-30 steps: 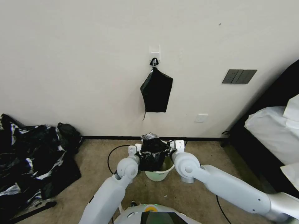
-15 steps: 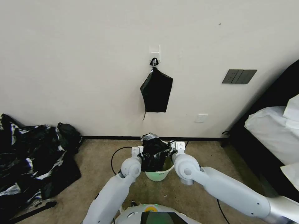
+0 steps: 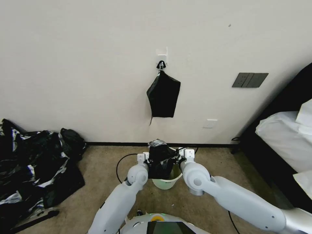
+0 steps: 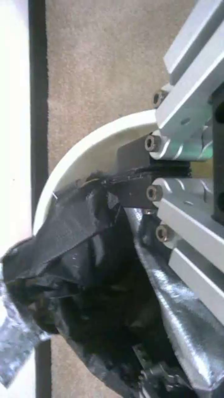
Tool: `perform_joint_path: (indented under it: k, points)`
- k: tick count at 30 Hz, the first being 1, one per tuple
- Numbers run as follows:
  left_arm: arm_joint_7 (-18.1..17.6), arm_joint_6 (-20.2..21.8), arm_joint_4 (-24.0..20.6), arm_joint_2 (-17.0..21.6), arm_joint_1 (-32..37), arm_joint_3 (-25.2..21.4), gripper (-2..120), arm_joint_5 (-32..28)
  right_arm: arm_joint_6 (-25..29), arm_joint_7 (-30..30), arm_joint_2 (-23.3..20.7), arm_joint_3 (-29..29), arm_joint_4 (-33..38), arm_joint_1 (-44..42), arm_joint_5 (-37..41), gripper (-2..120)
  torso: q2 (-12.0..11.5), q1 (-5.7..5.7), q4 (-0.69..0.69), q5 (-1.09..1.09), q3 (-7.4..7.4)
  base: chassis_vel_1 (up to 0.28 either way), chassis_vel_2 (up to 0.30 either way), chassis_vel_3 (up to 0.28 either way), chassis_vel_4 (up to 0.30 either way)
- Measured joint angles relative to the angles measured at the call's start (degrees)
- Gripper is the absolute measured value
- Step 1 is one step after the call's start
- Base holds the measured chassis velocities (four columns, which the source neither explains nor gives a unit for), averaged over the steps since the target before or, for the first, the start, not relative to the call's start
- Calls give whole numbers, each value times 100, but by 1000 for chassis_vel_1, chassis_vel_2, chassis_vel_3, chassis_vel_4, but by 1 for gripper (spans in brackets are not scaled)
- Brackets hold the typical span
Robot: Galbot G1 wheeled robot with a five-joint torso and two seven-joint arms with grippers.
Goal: Place a trash bag onto the trash bin.
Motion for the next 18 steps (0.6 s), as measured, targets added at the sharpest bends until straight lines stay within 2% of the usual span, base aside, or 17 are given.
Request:
perform_joint_path:
  k: [2,4,5,7,8,10,12,18]
  points:
    - [-40,-113,-30,-1,55,-13,3,-3,29,-22,-38,39,45,-41,-55,0,0,0,0,0,0,0,0,0,0]
    - [-110,-442,-118,-2,188,-37,3,-6,78,-87,-145,134,168,-157,-211,0,0,0,0,0,1,0,0,0,0]
    - [-110,-442,-118,-2,188,-37,3,-6,78,-87,-145,134,168,-157,-211,0,0,0,0,0,1,0,0,0,0]
    - [-122,-816,-233,-3,305,-54,3,7,115,-152,-216,238,278,-282,-357,0,-1,1,0,0,1,0,0,0,0]
    - [-98,-1118,-353,0,387,-90,2,70,143,-188,-261,344,350,-386,-461,0,-1,0,2,2,1,0,0,0,0]
    - [-53,-1250,-407,8,432,-113,2,106,159,-205,-289,416,395,-448,-511,0,0,1,2,4,1,0,0,0,0]
    - [199,-1652,-598,36,586,-211,2,281,179,-255,-385,667,566,-681,-637,0,0,0,1,0,1,0,0,0,0]
    - [474,-1872,-907,116,760,-418,2,332,194,-389,-514,1162,750,-1142,-865,0,-1,1,1,2,1,0,0,0,0]
